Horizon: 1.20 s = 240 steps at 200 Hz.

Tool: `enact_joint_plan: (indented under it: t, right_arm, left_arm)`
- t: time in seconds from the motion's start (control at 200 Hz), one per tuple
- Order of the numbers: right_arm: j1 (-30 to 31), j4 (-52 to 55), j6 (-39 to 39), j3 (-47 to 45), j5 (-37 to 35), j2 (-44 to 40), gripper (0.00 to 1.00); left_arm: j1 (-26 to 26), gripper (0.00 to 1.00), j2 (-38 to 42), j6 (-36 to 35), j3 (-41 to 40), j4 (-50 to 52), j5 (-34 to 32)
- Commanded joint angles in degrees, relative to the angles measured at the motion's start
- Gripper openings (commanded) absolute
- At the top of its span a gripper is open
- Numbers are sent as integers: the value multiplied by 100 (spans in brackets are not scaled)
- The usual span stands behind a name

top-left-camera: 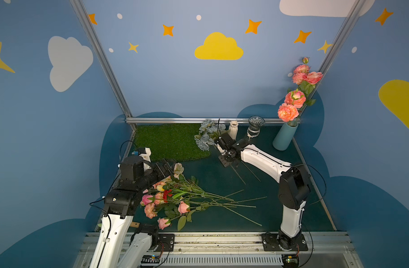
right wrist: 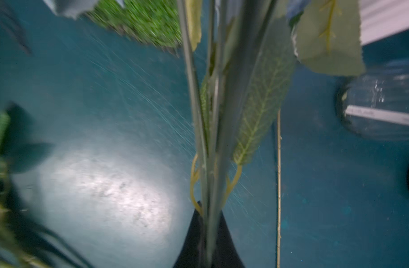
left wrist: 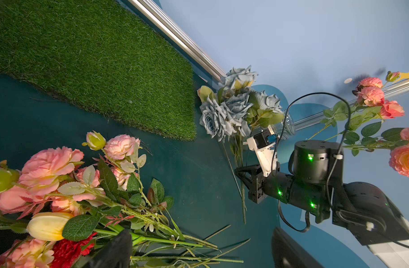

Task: Place the pink flowers into the vase
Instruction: Place the flower at the center of the board.

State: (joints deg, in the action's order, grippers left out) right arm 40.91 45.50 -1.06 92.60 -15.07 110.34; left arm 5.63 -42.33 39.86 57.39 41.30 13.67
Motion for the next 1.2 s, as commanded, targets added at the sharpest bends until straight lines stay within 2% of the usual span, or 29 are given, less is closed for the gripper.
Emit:
enact_joint_plan:
  t: [0.0, 0.325, 0.496, 0.546, 0.691, 0.796, 1.011, 1.196]
  right_arm:
    - [-73, 468, -98, -78, -90, -104, 0]
    - [-267, 1276, -555, -1009, -254, -397, 0]
    - [-350, 1569, -777, -1069, -432, -236, 0]
    - [-372, 1693, -831, -1011, -559, -128, 8]
    - [-460, 1738, -948, -1057, -671, -157, 8]
    - [-351, 1540, -808, -1152, -507, -433, 0]
    - [412, 1148, -318, -1219, -224, -863, 0]
    - [678, 964, 78, -1189, 478, -1119, 0]
  left_arm:
    - [-18, 93, 0, -71, 98, -24, 12]
    - [-18, 94, -241, -92, 97, -288, 168]
    - [-17, 94, -259, -109, 88, -324, 187]
    - [-18, 94, -242, -114, 84, -316, 184]
    - [-18, 94, -141, -134, 89, -230, 94]
    - [-18, 93, -67, -144, 89, -166, 8]
    - [-18, 93, -57, -129, 132, -148, 10]
    - [-13, 94, -39, -122, 176, -92, 10]
